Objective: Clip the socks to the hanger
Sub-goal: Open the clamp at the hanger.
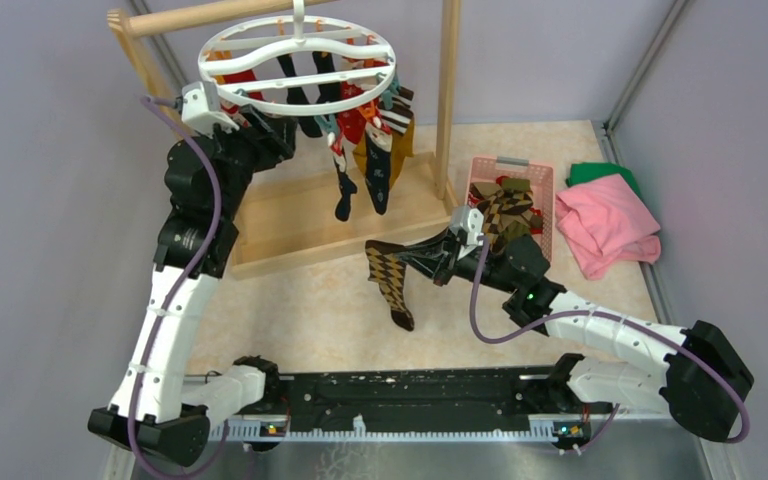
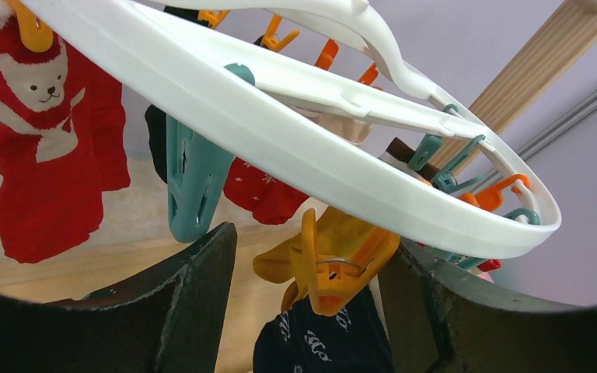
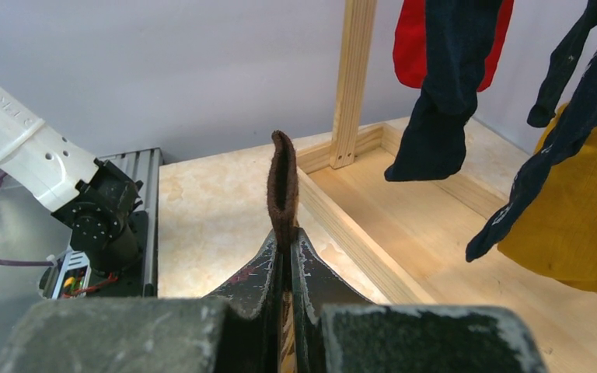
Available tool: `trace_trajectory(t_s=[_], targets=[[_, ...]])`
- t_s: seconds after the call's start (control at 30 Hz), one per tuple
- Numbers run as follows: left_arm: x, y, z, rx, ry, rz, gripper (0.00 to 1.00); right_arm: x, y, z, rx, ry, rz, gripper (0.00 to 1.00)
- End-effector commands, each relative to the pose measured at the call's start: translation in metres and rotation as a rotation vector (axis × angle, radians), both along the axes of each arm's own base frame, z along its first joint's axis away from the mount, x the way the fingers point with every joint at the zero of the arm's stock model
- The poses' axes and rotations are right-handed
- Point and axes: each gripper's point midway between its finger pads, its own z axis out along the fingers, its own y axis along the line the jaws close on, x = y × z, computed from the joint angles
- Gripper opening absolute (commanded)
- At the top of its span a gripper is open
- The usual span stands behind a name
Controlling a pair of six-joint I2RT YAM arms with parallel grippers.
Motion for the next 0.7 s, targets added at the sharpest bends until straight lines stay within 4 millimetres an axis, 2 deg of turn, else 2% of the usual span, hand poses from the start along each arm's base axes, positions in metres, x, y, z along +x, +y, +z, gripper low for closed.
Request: trace_trajectory(t_s=[0.0,0.13,0.4,0.67], targets=[[-0.004,0.002,0.022,-0.049,-0.094,0.006,0.71,-0.001,-0.004,0.018,0.05,-0.037,0.003,0.0],[-0.011,0.002,0.03,-0.045,-0.144,-0.007,0.7,-0.001,-0.003,0.016,0.049,-0.033,0.005,0.0],[-0.018,0.003,0.033,-0.025,-0.171,-0.006,0.69,-0.002,-0.002,0.016,0.05,-0.029,0.013,0.0],[-0.014,0.002,0.034,-0.022,-0.188,-0.013,0.65,-0.002,-0.002,0.016,0.05,-0.03,0.014,0.0]])
